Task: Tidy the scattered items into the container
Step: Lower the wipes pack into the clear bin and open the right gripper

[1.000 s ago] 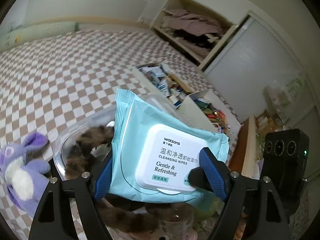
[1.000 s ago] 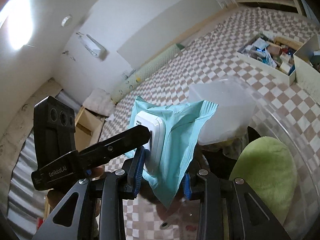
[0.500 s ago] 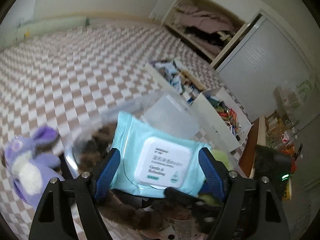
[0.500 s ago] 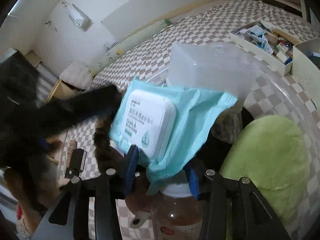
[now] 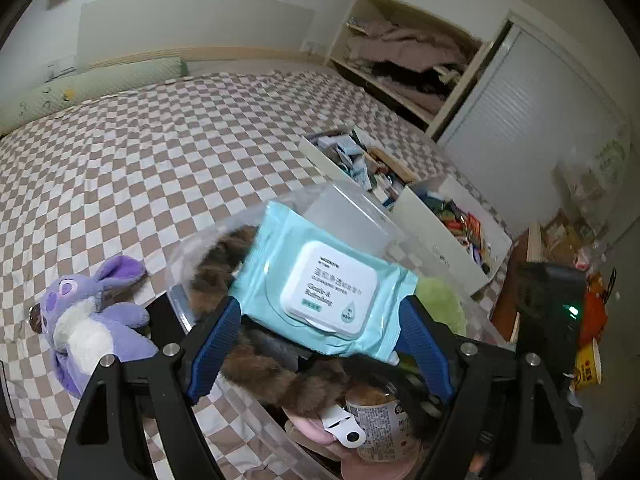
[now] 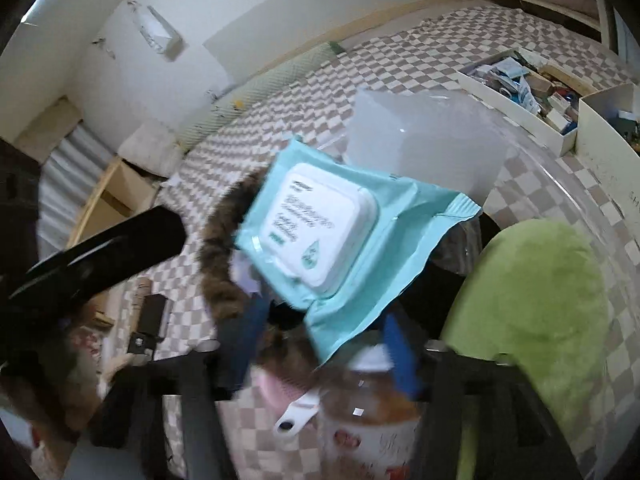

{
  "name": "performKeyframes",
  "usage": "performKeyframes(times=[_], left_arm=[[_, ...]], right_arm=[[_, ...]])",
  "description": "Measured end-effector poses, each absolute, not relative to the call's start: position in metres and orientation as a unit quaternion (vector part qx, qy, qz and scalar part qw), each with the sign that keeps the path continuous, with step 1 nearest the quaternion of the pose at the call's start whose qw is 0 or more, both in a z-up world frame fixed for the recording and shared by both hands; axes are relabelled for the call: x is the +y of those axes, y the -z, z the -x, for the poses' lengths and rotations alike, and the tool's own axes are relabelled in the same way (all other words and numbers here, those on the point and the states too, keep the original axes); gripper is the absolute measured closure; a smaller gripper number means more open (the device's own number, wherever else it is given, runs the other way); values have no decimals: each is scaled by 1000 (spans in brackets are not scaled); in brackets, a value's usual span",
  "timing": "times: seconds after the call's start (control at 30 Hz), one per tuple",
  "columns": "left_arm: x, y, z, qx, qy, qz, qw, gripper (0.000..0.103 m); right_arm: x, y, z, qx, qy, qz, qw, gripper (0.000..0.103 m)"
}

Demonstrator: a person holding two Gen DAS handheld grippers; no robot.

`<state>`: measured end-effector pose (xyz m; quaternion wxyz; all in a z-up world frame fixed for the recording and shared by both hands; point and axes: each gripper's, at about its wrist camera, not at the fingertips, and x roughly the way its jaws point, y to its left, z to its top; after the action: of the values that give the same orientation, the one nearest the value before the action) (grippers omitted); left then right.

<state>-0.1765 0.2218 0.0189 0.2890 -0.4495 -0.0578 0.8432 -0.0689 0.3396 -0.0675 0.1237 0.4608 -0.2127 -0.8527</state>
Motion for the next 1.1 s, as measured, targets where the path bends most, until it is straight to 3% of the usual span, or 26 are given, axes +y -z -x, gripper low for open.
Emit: performKeyframes(times=[0.13,0.23,0.57,0.67,0.93,1.1], left_arm=[[212,-25,168,-72,-850,435,288,8],[207,-26,160,-70,-854,428,288,7],[197,-16,134,-71,-853,426,294,5],[196,-11,127,-71,-853,428,291,5],[189,-13,114,-67,-857,424,285,5],[183,-15,102,-60,-872,402,273,5]], right_arm=[[349,45,50,-220,861,-437,140,29],[357,41,40,-249,848,-436,169,18],[350,71,14,-275,801,-495,195,17],[346,87,15,-307,779,-508,203,1],[345,89,16,-311,775,-518,186,0],[346,58,2,-274,833,-451,164,0]])
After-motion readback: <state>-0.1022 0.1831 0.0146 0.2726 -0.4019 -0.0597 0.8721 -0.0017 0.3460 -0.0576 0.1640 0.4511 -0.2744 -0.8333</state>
